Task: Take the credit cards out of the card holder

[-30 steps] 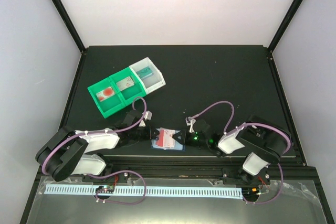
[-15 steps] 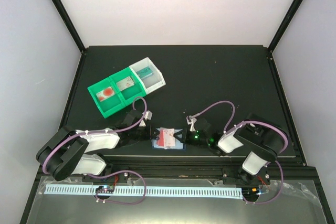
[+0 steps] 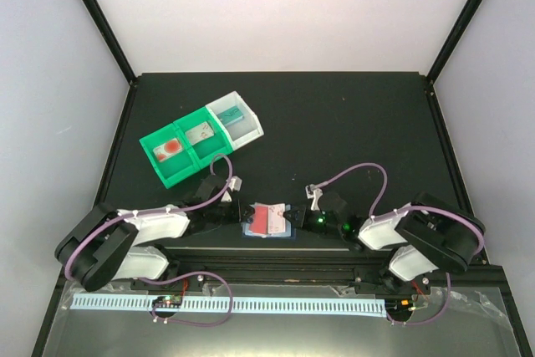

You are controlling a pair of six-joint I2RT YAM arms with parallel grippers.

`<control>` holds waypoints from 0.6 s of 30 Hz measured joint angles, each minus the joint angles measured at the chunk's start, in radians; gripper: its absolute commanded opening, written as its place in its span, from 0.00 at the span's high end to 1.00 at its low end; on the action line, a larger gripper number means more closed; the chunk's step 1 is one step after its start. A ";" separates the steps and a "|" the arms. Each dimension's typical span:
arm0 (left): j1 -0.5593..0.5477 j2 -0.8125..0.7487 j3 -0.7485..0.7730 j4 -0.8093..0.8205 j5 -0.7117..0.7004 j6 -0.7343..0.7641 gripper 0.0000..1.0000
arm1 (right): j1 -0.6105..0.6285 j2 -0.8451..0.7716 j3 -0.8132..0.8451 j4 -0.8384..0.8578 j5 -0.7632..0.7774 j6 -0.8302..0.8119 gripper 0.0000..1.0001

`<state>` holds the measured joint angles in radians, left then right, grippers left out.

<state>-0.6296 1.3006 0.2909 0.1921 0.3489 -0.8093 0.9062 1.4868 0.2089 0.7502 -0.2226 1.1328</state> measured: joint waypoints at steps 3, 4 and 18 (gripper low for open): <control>0.000 -0.055 0.004 -0.049 -0.006 -0.013 0.54 | 0.000 -0.045 0.001 -0.040 0.006 0.000 0.99; 0.000 -0.076 0.005 -0.069 -0.009 -0.009 0.48 | 0.000 -0.062 0.001 -0.055 0.008 0.000 0.99; -0.003 -0.468 0.007 -0.206 0.047 -0.089 0.19 | 0.000 -0.308 0.003 -0.199 0.037 0.011 0.99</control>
<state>-0.6323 0.8330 0.2977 -0.0139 0.3958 -0.8978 0.9062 1.1786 0.2115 0.5514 -0.1856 1.1442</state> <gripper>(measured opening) 0.826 0.010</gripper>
